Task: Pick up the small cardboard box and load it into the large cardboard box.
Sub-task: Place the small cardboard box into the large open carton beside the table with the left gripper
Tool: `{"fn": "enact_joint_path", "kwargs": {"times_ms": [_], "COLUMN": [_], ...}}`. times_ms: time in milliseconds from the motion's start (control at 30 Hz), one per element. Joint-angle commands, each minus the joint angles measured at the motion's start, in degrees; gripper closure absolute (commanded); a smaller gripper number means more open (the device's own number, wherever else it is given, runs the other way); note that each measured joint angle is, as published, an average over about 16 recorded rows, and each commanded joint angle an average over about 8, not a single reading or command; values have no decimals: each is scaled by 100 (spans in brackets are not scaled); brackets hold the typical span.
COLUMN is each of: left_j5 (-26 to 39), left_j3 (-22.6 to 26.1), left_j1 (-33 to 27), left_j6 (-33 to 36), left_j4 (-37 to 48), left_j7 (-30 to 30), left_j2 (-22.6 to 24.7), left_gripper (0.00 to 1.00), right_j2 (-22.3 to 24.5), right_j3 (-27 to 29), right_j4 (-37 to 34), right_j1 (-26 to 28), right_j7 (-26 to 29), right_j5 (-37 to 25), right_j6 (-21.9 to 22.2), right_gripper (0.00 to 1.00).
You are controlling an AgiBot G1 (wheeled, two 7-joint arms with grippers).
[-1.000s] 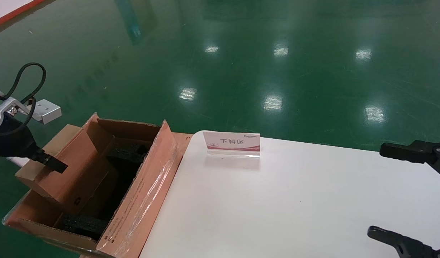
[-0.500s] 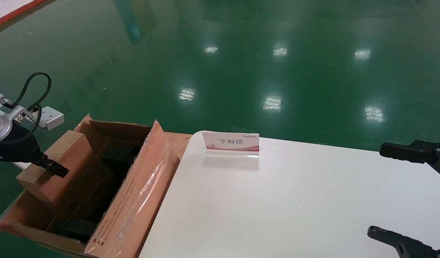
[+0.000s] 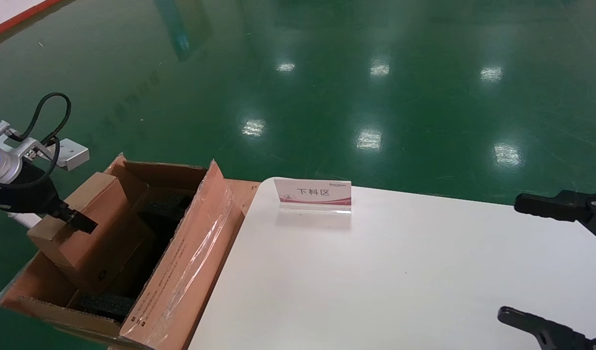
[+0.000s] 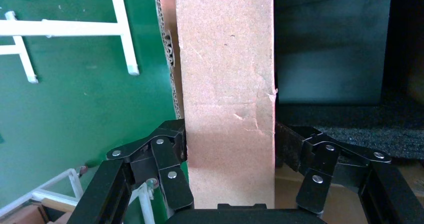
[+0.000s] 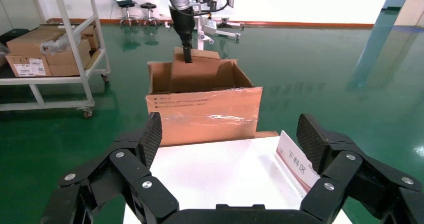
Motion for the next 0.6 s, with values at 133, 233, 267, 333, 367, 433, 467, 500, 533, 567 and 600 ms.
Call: {"fn": "enact_joint_path", "kwargs": {"times_ms": [133,233,267,333,367,433,467,500,533,567,600], "left_j5": [-15,-30,-35,-46,-51,-58,-62,-65,-67,-69,-70], "left_j3": [-27,-44,-49,-57,-60,-65,-68,-70,-72,-75,-77], "left_j1": [64,90,96,105,109,116,118,120,122,123,123], "left_j6": [-99,-138,-147,-157,-161,-167,-170,-174,-177,-181,-184], "left_j4": [106,165,183,211,222,243,252,262,271,282,292], "left_j7": [11,17,20,26,28,33,34,34,35,35,36], "left_j2": [64,95,104,117,121,129,131,134,137,141,145], "left_gripper": [100,100,100,100,100,100,100,100,100,100,100], "right_j2": [1,1,1,1,2,2,2,2,2,2,2], "right_j3": [-2,-2,-3,-3,-4,-4,-5,-5,-5,-6,-6], "right_j4": [0,0,0,0,0,0,0,0,0,0,0], "right_j1": [0,1,1,1,1,1,1,1,1,1,1], "right_j7": [-1,-1,-1,-2,-2,-2,-2,-2,-3,-3,-3], "right_j5": [1,2,2,2,3,3,3,3,4,4,4], "right_j6": [1,1,1,1,2,2,2,2,2,2,3], "right_gripper": [0,0,0,0,0,0,0,0,0,0,0]}}
